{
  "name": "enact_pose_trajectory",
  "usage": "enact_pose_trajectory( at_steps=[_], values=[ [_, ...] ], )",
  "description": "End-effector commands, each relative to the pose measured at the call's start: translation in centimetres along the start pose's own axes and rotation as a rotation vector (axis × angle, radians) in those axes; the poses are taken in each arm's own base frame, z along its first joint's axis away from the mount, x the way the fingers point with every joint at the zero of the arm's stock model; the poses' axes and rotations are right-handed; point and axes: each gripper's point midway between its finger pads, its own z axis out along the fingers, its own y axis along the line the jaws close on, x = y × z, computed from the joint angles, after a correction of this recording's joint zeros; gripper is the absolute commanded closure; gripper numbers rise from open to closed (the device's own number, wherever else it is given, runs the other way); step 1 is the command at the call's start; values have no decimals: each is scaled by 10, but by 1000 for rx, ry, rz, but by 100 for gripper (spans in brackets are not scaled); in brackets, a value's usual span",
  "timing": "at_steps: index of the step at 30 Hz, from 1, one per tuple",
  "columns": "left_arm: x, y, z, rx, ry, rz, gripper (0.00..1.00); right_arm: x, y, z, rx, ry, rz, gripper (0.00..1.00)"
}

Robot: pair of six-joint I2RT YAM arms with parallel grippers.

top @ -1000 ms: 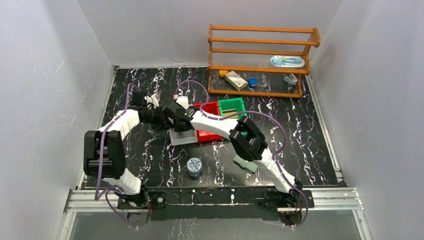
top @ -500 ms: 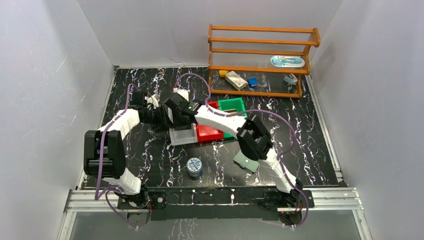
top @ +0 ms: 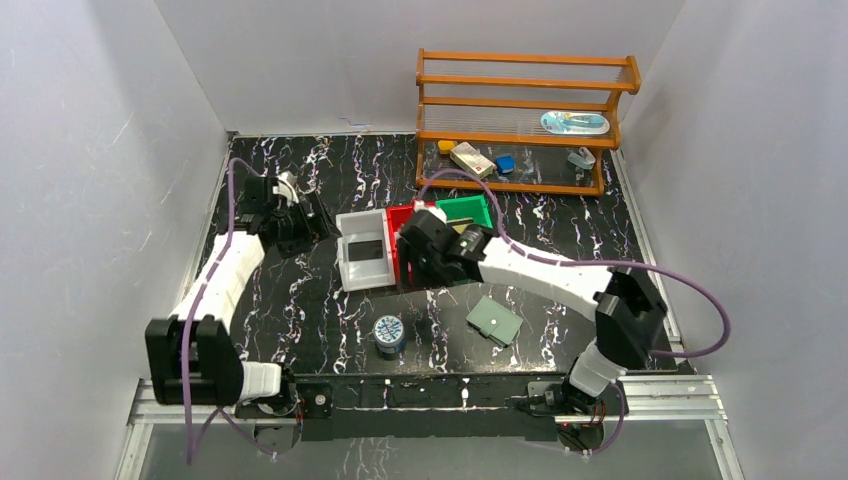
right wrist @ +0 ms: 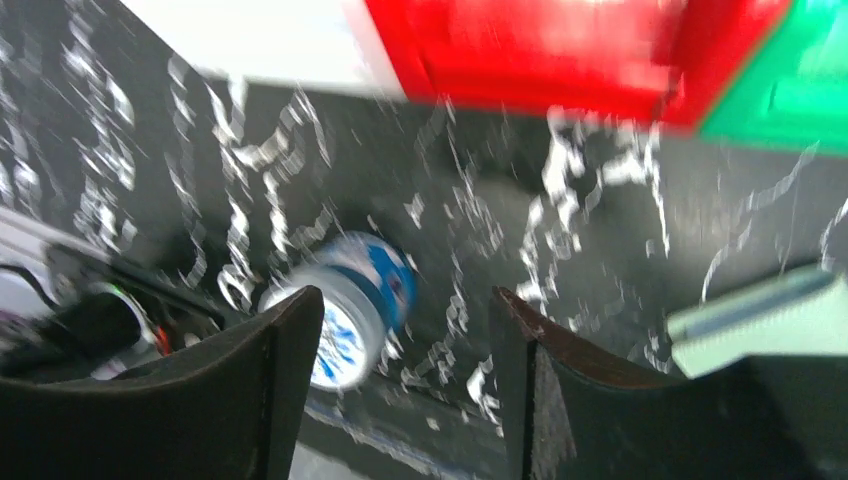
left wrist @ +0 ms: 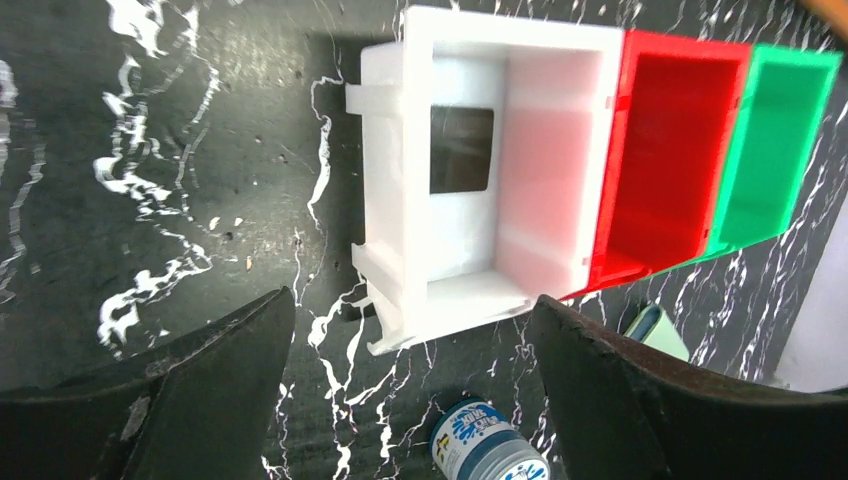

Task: Take the credit cards out of the card holder

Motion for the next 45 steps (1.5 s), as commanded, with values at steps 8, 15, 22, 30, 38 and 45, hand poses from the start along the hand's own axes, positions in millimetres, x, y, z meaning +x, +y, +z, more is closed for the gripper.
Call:
enact_pose_trajectory(
  at_steps=[8,15,22,30,38,45],
  values=[
    [-6,-6,-70,-55,-175,-10,8,107,25,-26,-352,299,133,2],
    [-6,-6,-89,-85,-201,25,5,113,53,-7,-457,344,135,2],
    [-22,11,-120,-235,-305,14,4,109,104,38,-541,407,85,2],
    [-39,41,-177,-477,-493,-43,2,88,189,89,-693,462,-29,4],
    [-42,40,-182,-481,-505,-46,2,79,195,82,-638,387,-104,2],
    [-36,13,-157,-304,-422,6,2,61,131,48,-429,185,-64,2]
  ],
)
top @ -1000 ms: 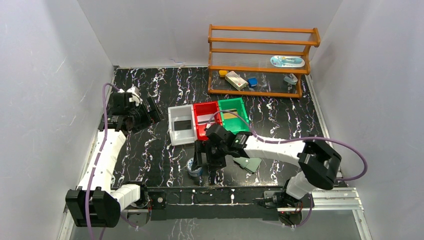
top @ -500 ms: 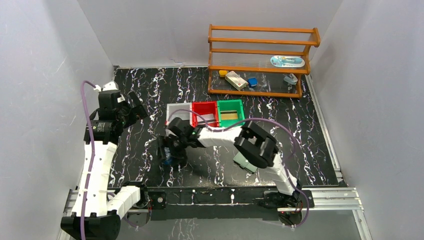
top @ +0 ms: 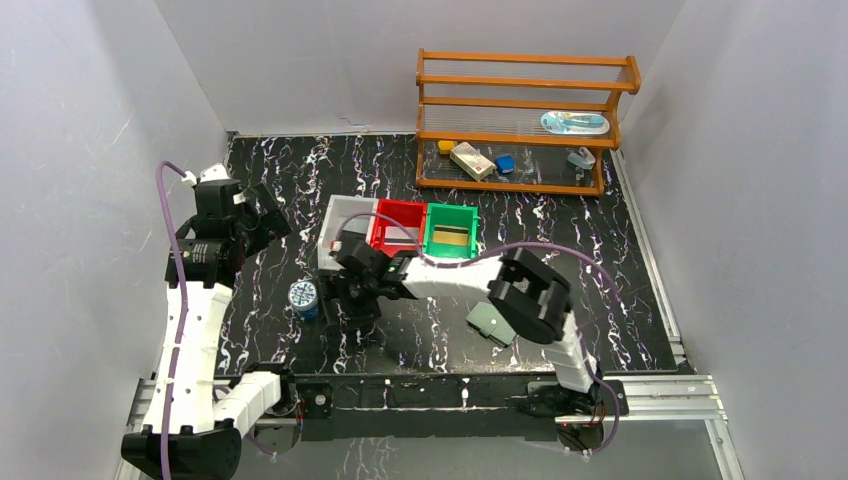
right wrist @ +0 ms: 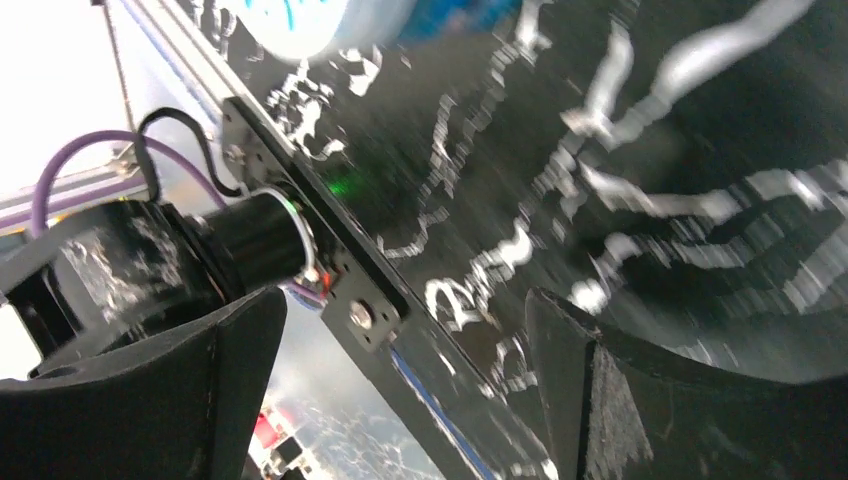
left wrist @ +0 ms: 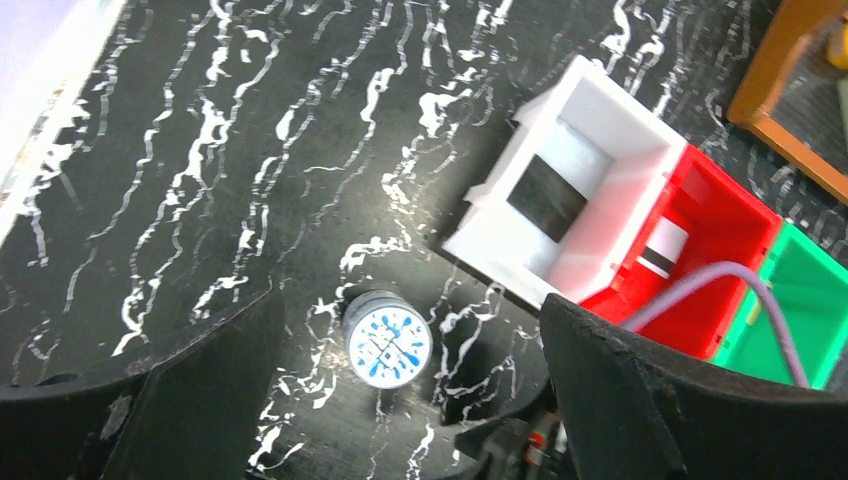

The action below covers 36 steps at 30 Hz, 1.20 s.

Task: Take the credit cards out of the card holder

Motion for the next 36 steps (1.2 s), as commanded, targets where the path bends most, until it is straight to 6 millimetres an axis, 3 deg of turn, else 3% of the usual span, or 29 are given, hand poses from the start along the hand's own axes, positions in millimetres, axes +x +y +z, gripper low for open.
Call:
enact_pose_trajectory(
  at_steps=[1,5,7,10,13,17,23,26,31,36],
  values=[
    [9,-30,0,169,60,24,2,-25,-5,-69,137,-258,-15,2],
    [30,-74,-5,434,164,44,2,-38,-43,-148,411,-463,22,2],
    [44,-98,-11,596,234,43,3,-45,-74,-185,580,-533,65,2],
    [74,-121,-18,758,393,-18,8,-62,-111,-221,686,-564,152,2],
    [99,-133,-25,825,458,-6,8,-79,-128,-230,724,-547,144,2],
    [144,-141,-32,821,578,65,8,-99,-141,-222,760,-503,117,2],
    [192,-102,-3,579,612,43,9,-121,-154,-205,800,-450,77,2],
    [208,-85,15,461,628,17,8,-119,-172,-202,884,-403,72,2],
    [210,-68,40,310,603,26,8,-110,-200,-215,992,-380,66,2],
    [199,-42,61,141,508,62,5,-104,-216,-234,1000,-392,56,2]
  ],
)
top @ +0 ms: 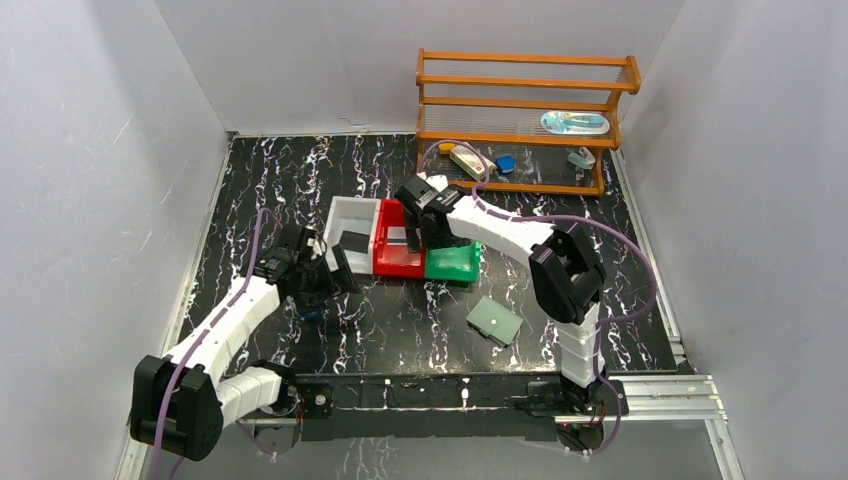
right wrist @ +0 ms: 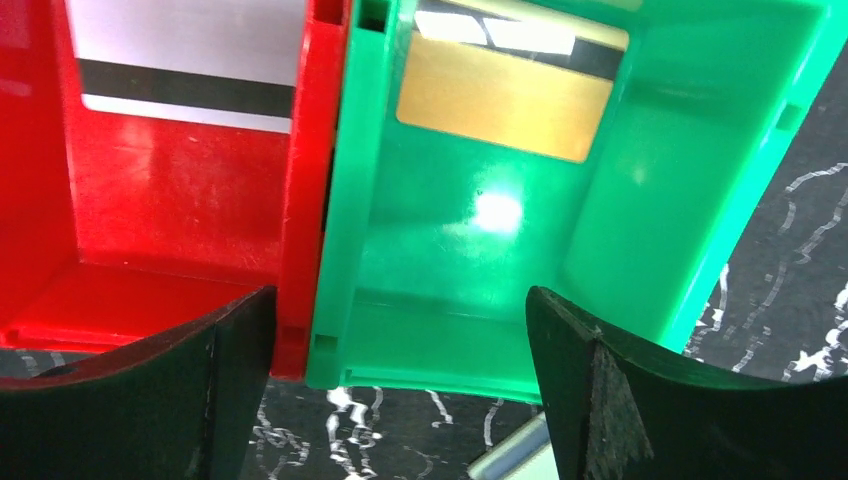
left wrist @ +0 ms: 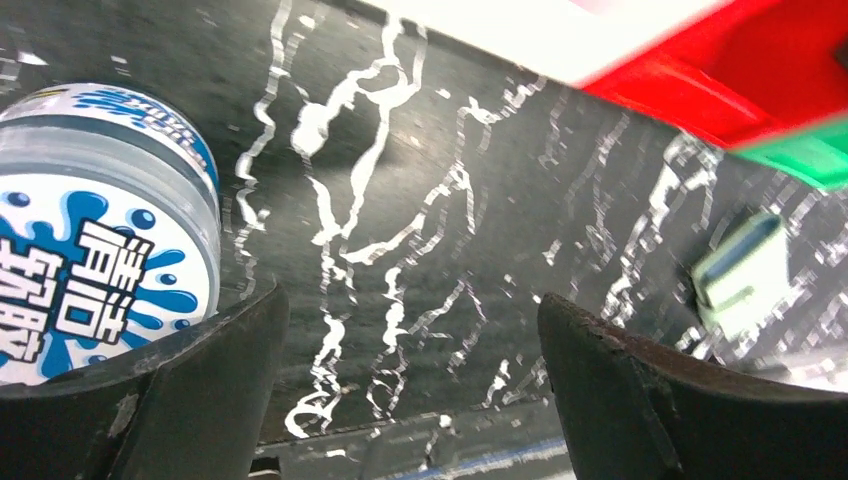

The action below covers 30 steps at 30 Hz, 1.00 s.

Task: Take the credit cards out of the card holder

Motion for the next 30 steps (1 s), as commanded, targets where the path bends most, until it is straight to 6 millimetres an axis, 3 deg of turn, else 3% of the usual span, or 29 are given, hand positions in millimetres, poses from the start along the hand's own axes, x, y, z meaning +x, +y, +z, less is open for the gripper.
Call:
enact_pose_trajectory(
  at_steps=[1,6,10,14,16,18,24,26,30],
  values=[
    [-21,33,0,-196,-113,-17,5,-13,-35,-11,39,-59,-13,2],
    [-45,51,-4,-308,-220,-24,5,-17,-60,-11,66,-64,-19,2],
    [-53,43,-4,-284,-231,-9,5,-22,-60,-17,10,-61,-46,2],
    [-53,21,-10,-157,-239,24,5,-21,-51,-46,-92,-60,-39,2],
    [-50,7,-14,-69,-237,51,5,-19,-57,-73,-132,-99,-7,2],
    [-46,-7,-19,14,-224,83,4,-6,-68,-85,-140,-116,30,2],
    [-36,-41,-35,194,-178,145,2,56,-100,-91,-146,-122,234,2],
    [-34,-47,-38,233,-175,154,2,79,-103,-87,-183,-109,278,2],
    [-29,-57,-39,302,-165,157,2,102,-93,-73,-258,-74,304,4]
  ],
)
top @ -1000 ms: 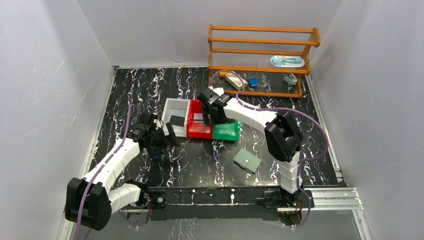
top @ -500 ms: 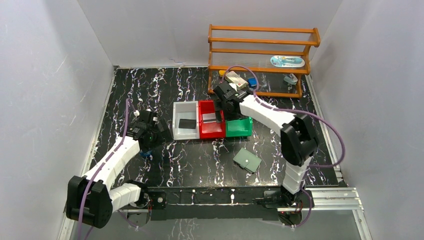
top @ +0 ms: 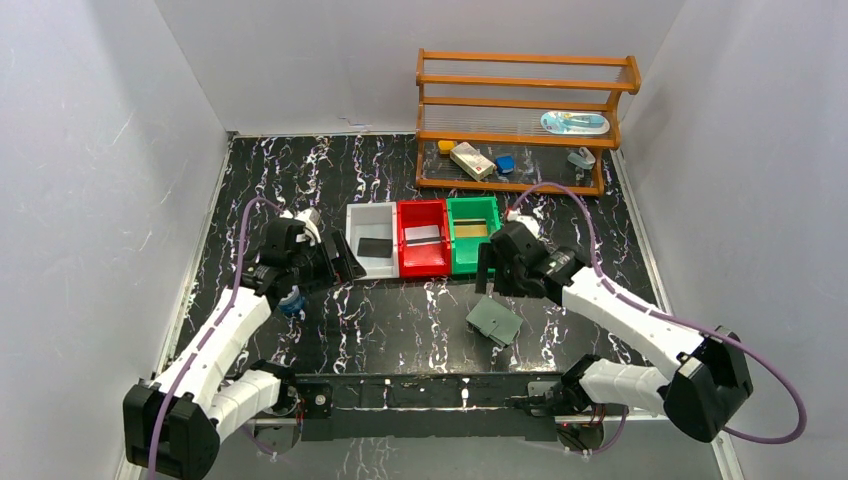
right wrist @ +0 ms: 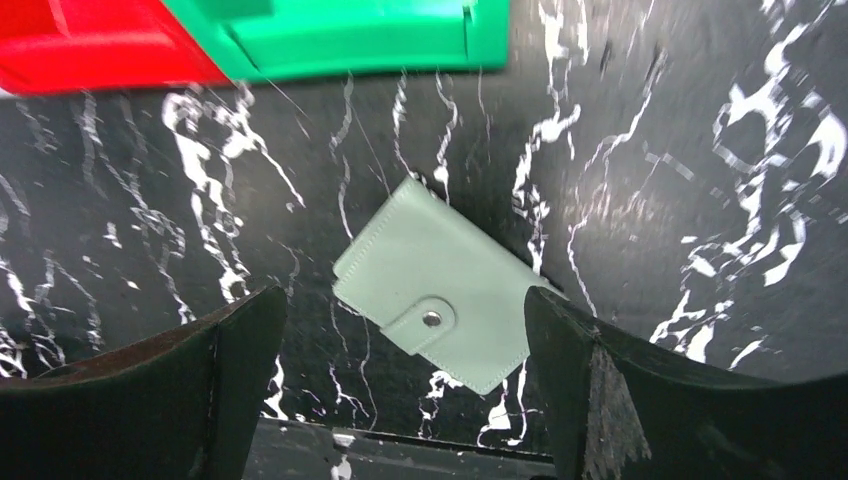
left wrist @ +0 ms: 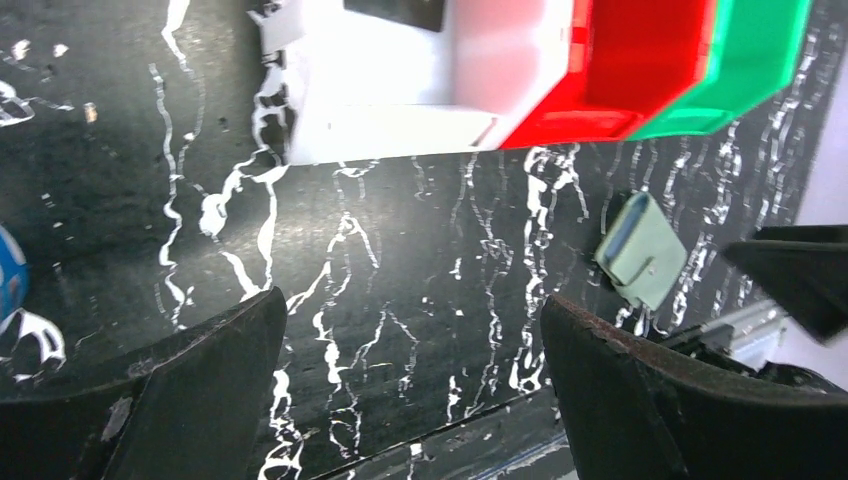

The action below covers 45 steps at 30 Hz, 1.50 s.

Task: Take the credit cards out of the card holder

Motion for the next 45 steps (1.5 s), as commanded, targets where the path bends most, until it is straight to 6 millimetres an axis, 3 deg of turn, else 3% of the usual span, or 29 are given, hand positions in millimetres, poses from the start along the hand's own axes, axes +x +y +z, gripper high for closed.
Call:
enact_pose_trajectory(
  at_steps=[1,6,10,16,20,23,25,28,32,36,45],
  values=[
    [-1,-29,-9,157,0,22,2,18,14,19,-80,39,90,5],
    [18,-41,-8,269,73,10,2,61,9,42,-12,220,77,28],
    [35,-40,-4,296,140,-13,2,83,29,38,-107,207,151,30],
    [51,-38,4,275,177,-17,4,101,65,39,-279,198,306,34],
    [59,-41,9,253,180,22,5,98,102,48,-314,198,299,34],
    [63,-45,12,245,183,54,5,83,145,47,-377,180,261,31],
    [63,-46,12,238,181,67,6,72,160,42,-377,142,217,30],
    [64,-48,12,244,180,77,9,55,148,29,-309,58,176,29],
    [72,-54,11,266,214,98,9,42,102,14,-230,-47,151,26],
    [80,-59,18,238,233,138,14,54,76,19,-288,13,126,24],
    [104,-83,37,169,296,268,28,84,85,45,-420,158,37,39]
  ],
)
